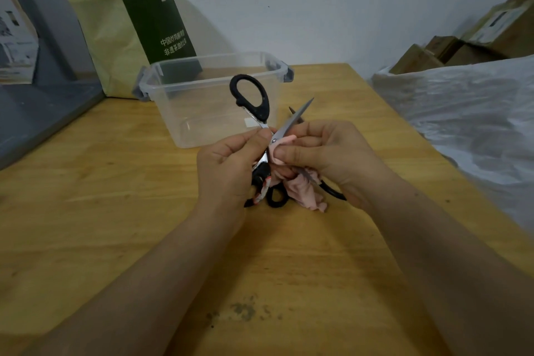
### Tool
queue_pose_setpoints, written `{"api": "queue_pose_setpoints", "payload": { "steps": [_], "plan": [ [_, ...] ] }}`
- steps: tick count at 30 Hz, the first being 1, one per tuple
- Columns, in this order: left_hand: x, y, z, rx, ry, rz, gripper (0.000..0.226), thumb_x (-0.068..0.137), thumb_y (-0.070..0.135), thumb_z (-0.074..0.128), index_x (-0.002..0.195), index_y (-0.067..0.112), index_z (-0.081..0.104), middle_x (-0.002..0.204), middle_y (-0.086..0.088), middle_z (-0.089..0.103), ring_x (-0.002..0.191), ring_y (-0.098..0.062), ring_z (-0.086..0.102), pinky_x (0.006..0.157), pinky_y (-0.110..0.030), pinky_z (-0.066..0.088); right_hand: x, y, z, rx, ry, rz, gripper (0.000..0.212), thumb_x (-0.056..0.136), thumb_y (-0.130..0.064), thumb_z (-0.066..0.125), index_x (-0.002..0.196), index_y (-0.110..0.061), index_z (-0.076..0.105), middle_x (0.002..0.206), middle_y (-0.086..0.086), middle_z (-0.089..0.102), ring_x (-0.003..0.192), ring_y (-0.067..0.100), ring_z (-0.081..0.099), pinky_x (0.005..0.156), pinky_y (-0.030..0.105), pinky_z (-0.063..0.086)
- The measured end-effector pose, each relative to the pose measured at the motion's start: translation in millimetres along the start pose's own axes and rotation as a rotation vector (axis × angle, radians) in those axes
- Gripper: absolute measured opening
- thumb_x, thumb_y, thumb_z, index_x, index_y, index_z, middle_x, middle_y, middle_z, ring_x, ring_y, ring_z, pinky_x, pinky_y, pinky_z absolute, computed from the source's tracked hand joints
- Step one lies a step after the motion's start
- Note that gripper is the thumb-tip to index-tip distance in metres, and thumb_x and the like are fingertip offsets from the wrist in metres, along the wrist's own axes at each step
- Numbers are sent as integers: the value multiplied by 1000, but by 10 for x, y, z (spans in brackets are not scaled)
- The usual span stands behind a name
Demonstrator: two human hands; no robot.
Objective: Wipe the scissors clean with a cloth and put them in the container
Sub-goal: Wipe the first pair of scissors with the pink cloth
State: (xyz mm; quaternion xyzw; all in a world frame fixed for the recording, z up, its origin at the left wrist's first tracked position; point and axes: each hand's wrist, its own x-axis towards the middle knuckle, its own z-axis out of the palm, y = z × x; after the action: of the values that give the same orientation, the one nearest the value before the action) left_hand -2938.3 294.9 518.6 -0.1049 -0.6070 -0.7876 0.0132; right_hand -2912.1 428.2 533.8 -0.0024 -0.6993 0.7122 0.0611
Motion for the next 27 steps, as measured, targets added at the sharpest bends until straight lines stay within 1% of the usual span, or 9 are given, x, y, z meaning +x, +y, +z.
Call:
{"api": "queue_pose_setpoints", "payload": {
  "steps": [3, 7, 12, 14, 16, 18, 22, 25, 27],
  "plan": [
    [7, -11, 13, 39, 7, 25, 14, 86, 10, 63, 93, 4, 73, 85, -12, 74, 82, -25, 70, 74, -33, 59, -11, 19, 28, 122, 26, 18, 19, 76, 9, 68, 94, 4, 66, 75, 9, 74, 63, 14, 70, 54, 20, 53],
    [10, 2, 20, 25, 10, 37, 11, 85, 10, 64, 90, 9, 74, 86, -8, 74, 85, -22, 70, 78, -37, 58, 19, 36, 83, 325, 44, 66, 28, 76, 17, 62, 103, 9, 64, 81, 14, 73, 68, 19, 70, 58, 23, 57],
    [37, -10, 6, -30, 53, 16, 10, 82, 12, 69, 87, 15, 76, 110, -16, 68, 104, -31, 64, 92, -51, 51, 42, 13, 80, 261, 86, 56, 29, 74, 13, 67, 102, 11, 64, 88, 21, 71, 75, 24, 69, 71, 29, 60],
    [42, -17, 11, -48, 31, -20, 12, 83, 10, 67, 92, 12, 75, 103, -15, 70, 97, -31, 67, 88, -45, 53, 37, 14, 53, 209, 128, 59, 29, 71, 10, 71, 99, 11, 65, 86, 22, 70, 73, 25, 69, 68, 28, 59],
    [40, -19, 12, -62, 12, -62, 14, 83, 7, 66, 94, 8, 73, 90, -14, 73, 84, -31, 67, 74, -35, 54, 34, 15, 34, 195, 159, 68, 23, 66, 9, 73, 89, 7, 68, 74, 17, 71, 65, 22, 69, 63, 27, 59],
    [34, -13, 9, -52, -1, -67, 18, 80, 3, 66, 96, 6, 73, 89, -14, 73, 81, -28, 68, 67, -29, 55, 36, 18, 32, 191, 182, 72, 18, 64, 6, 76, 80, 2, 69, 70, 15, 71, 64, 23, 69, 66, 31, 60],
    [8, -1, 0, -33, -63, -3, 26, 80, -9, 61, 80, 14, 74, 76, -5, 74, 70, -16, 70, 63, -22, 56, 43, 23, 40, 181, 187, 74, 13, 68, 4, 75, 80, 1, 70, 69, 14, 71, 62, 21, 69, 64, 31, 60],
    [20, -9, -4, 3, -49, 16, 17, 78, -5, 68, 89, 8, 71, 81, -6, 75, 74, -17, 71, 65, -24, 56, 36, 31, 49, 171, 201, 54, 12, 73, 6, 73, 84, 4, 69, 67, 14, 70, 58, 19, 68, 57, 26, 58],
    [50, -8, -21, -12, -17, -5, 17, 75, -6, 70, 90, 3, 69, 75, -5, 74, 69, -16, 70, 61, -23, 56, 43, 45, 52, 158, 210, 52, 11, 74, 7, 71, 85, 6, 68, 69, 15, 70, 59, 19, 68, 55, 25, 57]
  ]
}}
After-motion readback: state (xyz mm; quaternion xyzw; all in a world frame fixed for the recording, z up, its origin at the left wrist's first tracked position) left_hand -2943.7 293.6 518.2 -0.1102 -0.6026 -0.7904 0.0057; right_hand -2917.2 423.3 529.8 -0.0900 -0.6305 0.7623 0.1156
